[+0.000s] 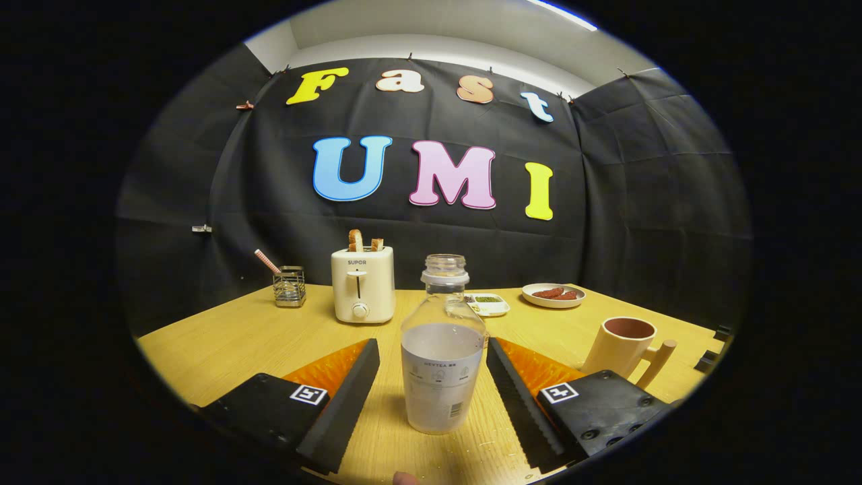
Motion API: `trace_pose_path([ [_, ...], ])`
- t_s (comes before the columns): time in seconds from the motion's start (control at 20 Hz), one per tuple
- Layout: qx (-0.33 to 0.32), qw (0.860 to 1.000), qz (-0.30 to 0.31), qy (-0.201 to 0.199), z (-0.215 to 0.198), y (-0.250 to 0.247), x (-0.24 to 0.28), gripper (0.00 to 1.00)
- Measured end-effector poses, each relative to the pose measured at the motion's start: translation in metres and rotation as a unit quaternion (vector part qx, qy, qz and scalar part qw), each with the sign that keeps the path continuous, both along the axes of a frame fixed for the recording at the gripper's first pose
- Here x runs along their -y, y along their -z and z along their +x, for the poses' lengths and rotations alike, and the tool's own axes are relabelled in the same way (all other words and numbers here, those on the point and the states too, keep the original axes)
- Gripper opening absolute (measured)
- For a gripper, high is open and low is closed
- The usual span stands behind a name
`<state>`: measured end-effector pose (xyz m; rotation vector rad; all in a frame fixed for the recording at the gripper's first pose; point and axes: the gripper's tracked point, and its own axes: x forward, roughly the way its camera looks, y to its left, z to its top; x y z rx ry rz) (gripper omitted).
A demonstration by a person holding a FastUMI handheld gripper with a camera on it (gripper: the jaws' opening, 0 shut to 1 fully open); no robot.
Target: Take the bottle from table, then pour the juice into the cup, finally place the bottle on the coaster
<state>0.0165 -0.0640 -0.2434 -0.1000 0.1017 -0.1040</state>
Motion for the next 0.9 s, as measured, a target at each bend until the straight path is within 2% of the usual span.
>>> trace_pose_path([
  [0.5,0.002,0.999,0.016,-0.041,0.015,0.017,0.011,0.97],
  [0.65,-0.002,0.999,0.012,-0.042,0.018,0.018,0.011,0.77],
  [0.75,-0.017,0.999,0.001,-0.043,0.016,0.015,0.009,0.76],
  [0.9,-0.013,0.999,0.003,-0.049,0.014,-0.019,0.002,0.76],
])
